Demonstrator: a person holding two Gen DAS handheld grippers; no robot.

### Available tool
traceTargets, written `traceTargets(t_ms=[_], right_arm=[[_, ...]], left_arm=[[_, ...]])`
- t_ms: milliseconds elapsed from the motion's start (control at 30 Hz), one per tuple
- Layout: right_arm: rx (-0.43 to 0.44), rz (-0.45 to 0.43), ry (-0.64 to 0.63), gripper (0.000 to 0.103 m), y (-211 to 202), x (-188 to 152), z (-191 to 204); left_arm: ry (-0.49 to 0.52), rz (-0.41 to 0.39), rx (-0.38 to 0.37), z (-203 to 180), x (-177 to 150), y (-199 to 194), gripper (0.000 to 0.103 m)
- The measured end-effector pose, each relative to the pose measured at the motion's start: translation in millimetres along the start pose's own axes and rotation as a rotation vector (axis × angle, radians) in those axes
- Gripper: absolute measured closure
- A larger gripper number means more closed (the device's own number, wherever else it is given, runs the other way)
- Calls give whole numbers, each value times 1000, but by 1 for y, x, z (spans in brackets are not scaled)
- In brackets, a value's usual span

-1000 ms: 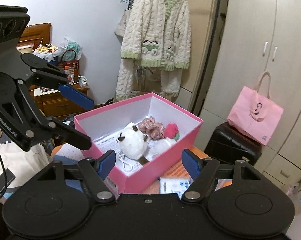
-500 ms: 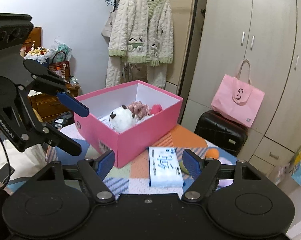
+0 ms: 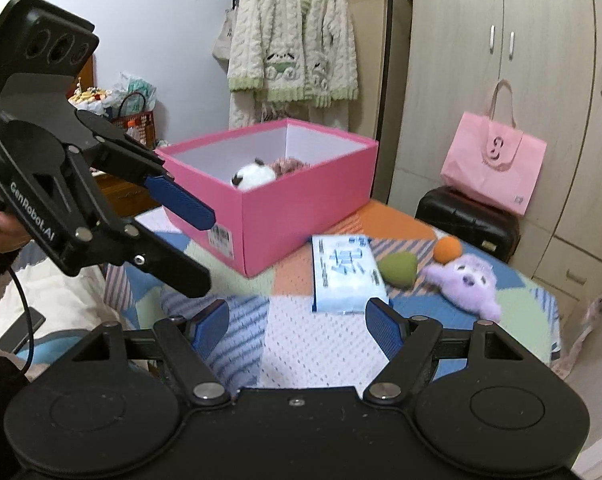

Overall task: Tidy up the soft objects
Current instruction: 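Withdraw both tools from the shoebox back toward the bed, then close the left tool on the white wet-wipes pack while the right tool approaches it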

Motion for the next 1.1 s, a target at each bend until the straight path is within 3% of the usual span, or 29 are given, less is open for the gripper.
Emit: traceTargets(t_ms=[167,367,533,833,1100], right_arm=[[-14,-17,-37,22,12,-15,3],[-36,24,-74,22,39,-26,-3],[-81,21,-69,21,65,-28,-17],[-42,42,-86,16,99,-20,-37],[10,84,-44,15,128,-17,-57]], left_arm=[[-46,10,13,3,-5,20,29],[-123,19,33,9,-9,50,30],[-169,-43,139,13,-8,74,31],[-383,-108,185,38,-3,108,31],[-459,-114,205,49,-9,129,31]])
Point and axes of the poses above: each gripper's, at about its wrist camera, not at the fingertips, and y roughly the way its jaws point, z to its left, x to its top, the point moved 5 cm from there along y, roughly the way its jaws point, and after that the axes turned 3 degrees about -z, right-handed, at the moved point
